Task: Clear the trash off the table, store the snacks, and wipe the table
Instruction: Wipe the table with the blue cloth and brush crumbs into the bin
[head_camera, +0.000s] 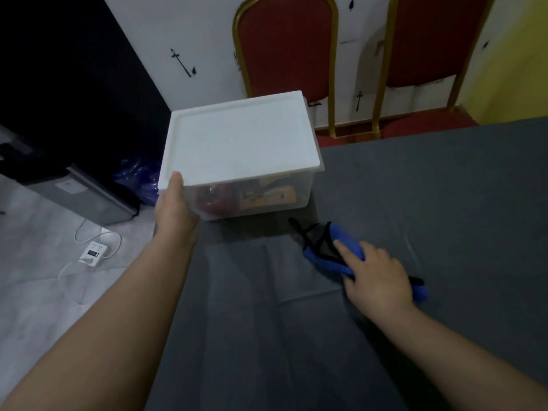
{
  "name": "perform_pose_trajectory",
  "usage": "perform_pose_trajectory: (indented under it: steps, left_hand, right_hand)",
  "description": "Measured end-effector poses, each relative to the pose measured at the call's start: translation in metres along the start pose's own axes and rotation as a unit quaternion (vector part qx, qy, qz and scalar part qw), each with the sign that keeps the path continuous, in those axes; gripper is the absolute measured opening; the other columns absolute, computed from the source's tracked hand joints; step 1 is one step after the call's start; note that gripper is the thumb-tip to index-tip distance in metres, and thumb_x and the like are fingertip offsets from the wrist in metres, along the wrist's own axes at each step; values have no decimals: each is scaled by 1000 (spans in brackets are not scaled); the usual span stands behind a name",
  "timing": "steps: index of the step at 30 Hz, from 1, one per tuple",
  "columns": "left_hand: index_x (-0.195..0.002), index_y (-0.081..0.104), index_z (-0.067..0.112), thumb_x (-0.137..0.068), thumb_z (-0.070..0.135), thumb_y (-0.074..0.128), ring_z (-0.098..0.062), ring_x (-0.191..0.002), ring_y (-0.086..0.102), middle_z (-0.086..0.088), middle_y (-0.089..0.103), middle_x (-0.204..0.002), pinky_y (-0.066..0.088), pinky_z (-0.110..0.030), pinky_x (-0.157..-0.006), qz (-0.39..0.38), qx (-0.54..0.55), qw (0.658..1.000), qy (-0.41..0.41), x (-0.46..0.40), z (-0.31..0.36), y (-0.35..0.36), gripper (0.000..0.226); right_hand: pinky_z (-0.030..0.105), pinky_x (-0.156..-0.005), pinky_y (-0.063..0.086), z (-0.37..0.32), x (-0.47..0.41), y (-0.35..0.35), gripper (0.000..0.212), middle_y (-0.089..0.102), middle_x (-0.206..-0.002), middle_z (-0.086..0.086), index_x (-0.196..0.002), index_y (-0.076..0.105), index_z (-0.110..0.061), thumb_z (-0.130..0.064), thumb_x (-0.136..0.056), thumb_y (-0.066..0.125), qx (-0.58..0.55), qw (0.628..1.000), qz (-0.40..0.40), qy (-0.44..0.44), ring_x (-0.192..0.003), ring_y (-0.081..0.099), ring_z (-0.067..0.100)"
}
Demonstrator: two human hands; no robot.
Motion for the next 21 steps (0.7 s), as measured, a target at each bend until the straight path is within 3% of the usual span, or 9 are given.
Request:
perform_pose_trajectory:
  steps: [3,6,10,14,17,21]
  left_hand:
    - [-119,54,22,-90,43,53,-14,-73,68,0,69,-101,55,-30,-55,-37,34,998,-50,1,0,12,36]
    - [-116,53,21,-93,49,42,-26,-91,64,-4,66,-99,54,-51,-75,-96,79,983,-133,6,1,26,38]
    - [-106,59,25,-91,57,39,-33,-104,61,-7,67,-109,44,-63,-88,-88,97,980,-149,2,0,27,40]
    - [-121,57,25,-91,58,40,-31,-100,65,-6,70,-109,53,-56,-77,-74,127,983,-112,-1,1,26,48]
    - [-122,56,26,-90,60,41,-33,-102,64,-7,69,-112,50,-62,-80,-81,135,981,-111,-3,-1,27,50]
    - [-111,60,25,-91,60,39,-31,-104,63,-6,68,-113,50,-54,-85,-87,159,976,-117,2,-5,29,46]
  right_hand:
    - [32,-51,48,-31,20,5,77,68,-90,6,-118,67,-28,-36,-44,87,1,998,6,-62,-62,61,23]
    - [31,-50,49,-37,36,8,80,69,-94,4,-118,66,-31,-39,-41,88,5,996,-9,-85,-63,62,19]
    - [31,-51,49,-31,41,7,77,68,-96,1,-120,64,-32,-38,-46,85,-2,996,-24,-83,-63,61,18]
    - [31,-53,49,-30,41,6,76,67,-98,2,-122,62,-31,-35,-49,83,0,996,-18,-87,-65,61,19]
    - [32,-54,49,-29,42,7,76,67,-98,2,-123,62,-31,-35,-49,83,2,996,-12,-85,-66,61,19]
    - [32,-55,50,-29,42,8,76,67,-97,3,-122,63,-31,-35,-49,84,7,997,-4,-81,-65,61,20]
Point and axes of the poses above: each hand's wrist, its own x-axis away from the middle knuckle, its own y-axis out of the palm, z = x × y, the point moved 6 cm from there along -x, towards the middle knuckle
